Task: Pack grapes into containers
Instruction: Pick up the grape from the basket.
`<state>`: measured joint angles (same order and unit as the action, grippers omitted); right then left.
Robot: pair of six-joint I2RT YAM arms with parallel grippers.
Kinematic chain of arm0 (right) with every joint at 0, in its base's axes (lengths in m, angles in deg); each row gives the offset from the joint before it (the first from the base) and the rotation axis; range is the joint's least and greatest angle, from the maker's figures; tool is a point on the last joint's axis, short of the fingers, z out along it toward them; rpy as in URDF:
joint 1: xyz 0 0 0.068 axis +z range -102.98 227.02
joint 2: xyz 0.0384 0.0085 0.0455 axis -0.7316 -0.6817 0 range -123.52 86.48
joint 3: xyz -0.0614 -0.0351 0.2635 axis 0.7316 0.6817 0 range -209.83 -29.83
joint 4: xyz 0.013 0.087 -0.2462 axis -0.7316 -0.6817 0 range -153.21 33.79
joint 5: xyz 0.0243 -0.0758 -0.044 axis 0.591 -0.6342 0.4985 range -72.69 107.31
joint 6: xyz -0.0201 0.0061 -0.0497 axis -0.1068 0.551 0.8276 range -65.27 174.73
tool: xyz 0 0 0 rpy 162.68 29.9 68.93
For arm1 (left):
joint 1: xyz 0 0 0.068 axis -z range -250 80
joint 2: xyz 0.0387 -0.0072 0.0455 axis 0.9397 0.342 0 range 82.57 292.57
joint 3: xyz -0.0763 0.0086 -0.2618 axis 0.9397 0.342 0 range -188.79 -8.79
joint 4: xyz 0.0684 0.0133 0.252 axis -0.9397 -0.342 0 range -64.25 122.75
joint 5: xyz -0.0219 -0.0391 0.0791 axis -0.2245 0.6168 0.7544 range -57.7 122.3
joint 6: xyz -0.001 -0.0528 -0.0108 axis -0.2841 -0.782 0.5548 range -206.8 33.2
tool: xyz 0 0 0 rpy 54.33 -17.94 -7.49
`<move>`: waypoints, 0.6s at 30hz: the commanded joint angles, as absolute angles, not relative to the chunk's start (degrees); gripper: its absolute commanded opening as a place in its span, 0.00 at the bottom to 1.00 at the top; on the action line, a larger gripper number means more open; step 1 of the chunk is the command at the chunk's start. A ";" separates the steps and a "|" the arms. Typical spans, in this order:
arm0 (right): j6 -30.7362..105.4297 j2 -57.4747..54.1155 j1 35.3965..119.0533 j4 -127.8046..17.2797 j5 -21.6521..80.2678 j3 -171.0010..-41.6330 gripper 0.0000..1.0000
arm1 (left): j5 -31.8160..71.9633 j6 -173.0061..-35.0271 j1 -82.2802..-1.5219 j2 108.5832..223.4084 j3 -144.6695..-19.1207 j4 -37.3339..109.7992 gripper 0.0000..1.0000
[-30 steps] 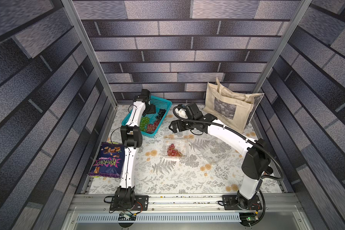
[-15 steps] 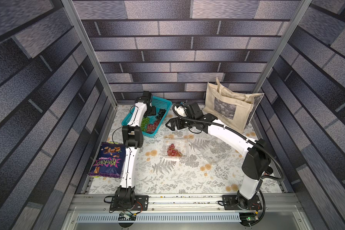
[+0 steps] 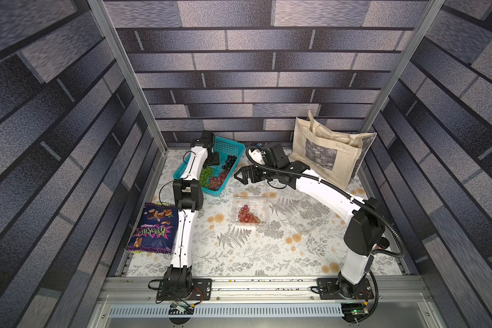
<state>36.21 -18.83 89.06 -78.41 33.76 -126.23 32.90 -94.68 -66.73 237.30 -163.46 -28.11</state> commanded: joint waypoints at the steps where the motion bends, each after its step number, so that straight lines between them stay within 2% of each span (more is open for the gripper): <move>1: 35.49 -19.86 89.42 -77.48 34.10 -128.00 1.00 | 34.34 -94.25 -67.08 237.86 -163.82 -30.09 0.60; 15: 35.31 -19.86 89.43 -77.57 33.64 -127.47 1.00 | 33.89 -94.00 -67.02 239.05 -163.27 -29.98 0.45; 18: 35.31 -19.95 89.47 -77.40 33.64 -127.31 1.00 | 33.43 -94.08 -67.15 239.44 -163.38 -30.17 0.45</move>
